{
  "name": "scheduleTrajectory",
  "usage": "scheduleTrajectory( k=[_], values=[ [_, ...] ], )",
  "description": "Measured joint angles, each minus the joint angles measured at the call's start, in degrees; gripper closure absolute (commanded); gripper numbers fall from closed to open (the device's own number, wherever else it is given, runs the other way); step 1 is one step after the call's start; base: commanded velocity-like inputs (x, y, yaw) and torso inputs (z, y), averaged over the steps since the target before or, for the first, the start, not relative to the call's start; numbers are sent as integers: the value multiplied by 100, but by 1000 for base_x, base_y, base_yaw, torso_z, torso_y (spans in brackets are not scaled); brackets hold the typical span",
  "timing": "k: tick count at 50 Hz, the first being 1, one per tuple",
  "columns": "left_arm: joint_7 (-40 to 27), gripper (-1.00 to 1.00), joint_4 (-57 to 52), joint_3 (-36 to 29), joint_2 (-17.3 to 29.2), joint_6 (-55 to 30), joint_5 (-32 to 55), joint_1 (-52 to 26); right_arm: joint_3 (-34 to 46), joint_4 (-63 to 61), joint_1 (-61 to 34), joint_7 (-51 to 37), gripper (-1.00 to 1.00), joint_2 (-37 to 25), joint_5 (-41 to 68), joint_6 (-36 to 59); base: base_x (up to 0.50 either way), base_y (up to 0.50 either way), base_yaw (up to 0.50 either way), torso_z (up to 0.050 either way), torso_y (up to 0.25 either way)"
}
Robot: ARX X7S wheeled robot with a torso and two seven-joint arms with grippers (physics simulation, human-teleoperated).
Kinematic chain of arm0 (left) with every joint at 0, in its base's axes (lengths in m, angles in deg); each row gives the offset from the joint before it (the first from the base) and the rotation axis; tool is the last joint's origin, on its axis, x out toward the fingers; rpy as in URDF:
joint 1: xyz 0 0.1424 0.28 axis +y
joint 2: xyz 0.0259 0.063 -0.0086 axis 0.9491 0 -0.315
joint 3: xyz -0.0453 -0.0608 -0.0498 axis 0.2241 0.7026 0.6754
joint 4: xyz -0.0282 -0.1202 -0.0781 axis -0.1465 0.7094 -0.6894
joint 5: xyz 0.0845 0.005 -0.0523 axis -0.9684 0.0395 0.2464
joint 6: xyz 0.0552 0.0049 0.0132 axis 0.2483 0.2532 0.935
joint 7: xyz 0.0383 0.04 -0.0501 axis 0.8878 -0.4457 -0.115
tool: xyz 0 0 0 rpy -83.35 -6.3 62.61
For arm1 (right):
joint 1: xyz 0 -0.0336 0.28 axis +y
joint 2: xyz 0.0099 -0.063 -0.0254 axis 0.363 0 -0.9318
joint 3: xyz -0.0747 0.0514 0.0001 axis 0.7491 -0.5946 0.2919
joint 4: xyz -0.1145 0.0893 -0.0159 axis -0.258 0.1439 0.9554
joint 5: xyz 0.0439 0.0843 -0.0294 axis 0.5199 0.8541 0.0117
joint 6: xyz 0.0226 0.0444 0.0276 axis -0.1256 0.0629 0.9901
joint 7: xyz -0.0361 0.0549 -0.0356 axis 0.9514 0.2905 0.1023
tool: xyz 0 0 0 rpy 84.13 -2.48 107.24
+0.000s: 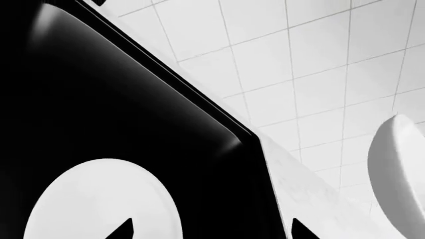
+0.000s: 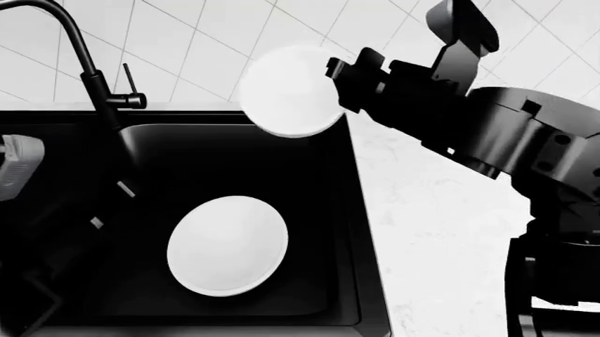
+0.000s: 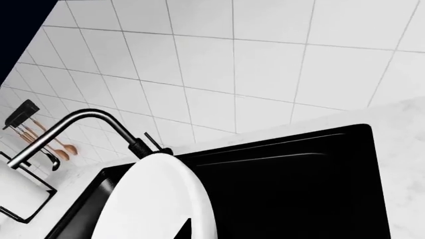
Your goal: Stack the bowls in the sink.
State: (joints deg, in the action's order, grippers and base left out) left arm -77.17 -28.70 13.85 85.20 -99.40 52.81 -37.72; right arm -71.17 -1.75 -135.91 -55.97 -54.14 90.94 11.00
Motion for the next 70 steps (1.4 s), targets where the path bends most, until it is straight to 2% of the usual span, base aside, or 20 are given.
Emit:
scheduleTrajectory(
  k=[32,70],
  values=[
    [37,-100,-169,291,62,147,96,220,622,818,33,857,100,283,-507,54,0,0,0,0,0],
    [78,-100,-243,462,81,257,138,387,1065,1244,212,1339,100,554,-557,124,0,0,0,0,0]
  ],
)
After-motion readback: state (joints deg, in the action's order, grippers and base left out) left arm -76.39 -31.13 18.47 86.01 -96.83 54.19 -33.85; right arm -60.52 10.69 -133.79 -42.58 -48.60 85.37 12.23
